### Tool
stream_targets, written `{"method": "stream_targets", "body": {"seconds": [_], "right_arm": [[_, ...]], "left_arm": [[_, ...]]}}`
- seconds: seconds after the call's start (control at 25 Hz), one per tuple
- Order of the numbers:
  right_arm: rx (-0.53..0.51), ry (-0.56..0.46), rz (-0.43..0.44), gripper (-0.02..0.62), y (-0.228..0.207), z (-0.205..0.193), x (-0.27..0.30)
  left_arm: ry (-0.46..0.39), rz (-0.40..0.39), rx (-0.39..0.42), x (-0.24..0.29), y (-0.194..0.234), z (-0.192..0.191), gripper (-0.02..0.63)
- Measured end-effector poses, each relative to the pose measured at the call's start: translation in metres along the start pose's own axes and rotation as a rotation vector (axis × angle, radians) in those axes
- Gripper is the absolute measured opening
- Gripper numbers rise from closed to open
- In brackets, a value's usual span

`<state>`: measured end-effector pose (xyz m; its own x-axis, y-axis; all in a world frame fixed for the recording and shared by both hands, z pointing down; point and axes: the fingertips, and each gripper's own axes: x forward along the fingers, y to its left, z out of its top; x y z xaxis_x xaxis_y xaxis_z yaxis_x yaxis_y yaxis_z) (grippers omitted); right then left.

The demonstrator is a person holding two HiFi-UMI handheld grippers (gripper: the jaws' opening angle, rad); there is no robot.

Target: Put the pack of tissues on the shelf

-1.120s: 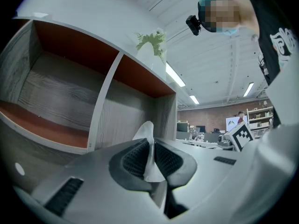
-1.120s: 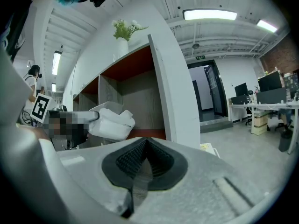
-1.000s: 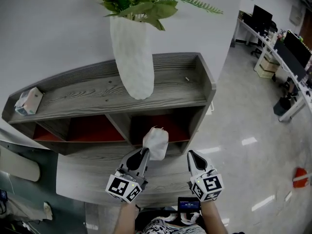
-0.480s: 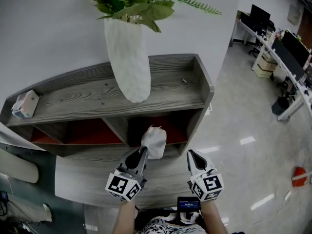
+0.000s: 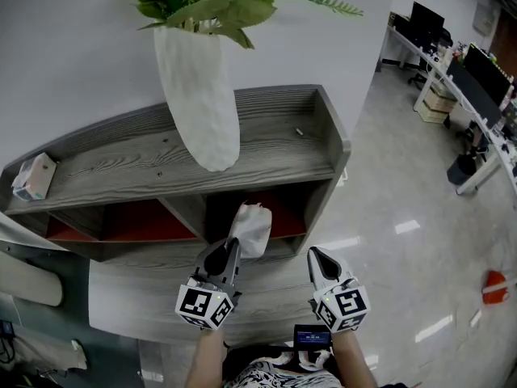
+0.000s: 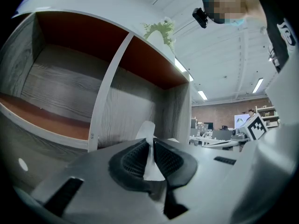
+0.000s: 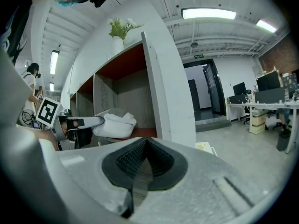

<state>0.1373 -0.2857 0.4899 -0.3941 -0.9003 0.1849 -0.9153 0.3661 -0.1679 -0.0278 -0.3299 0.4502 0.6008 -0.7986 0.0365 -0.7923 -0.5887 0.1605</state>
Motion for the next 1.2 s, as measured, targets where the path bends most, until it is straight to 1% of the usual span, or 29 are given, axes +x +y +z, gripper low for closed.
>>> {"method": "stream_targets", "body": {"seconds": [0.24,0.76,1.04,1.2], "right_arm": [[-0.002,-0.003,-0.021,0.005,-0.006,-0.001,-0.004],[-0.001,-0.002,-0.016,0.005,-0.008,0.0,0.0],[0.002,0.008,-0.011,0.005,-0.008,-0.005,0.001],[0.01,0.004,-0.019,0.005,-0.013,-0.004,0.0]], "left_arm": [[0.012,0.063,-0.004,0.005,0.009,-0.007,0.023],[0.015,0.116,0.009,0.019,0.012,-0.008,0.025],[0.029,0.138,-0.005,0.03,0.017,-0.009,0.025],[0.055,0.161,-0.01,0.035,0.019,-0.015,0.025]]}}
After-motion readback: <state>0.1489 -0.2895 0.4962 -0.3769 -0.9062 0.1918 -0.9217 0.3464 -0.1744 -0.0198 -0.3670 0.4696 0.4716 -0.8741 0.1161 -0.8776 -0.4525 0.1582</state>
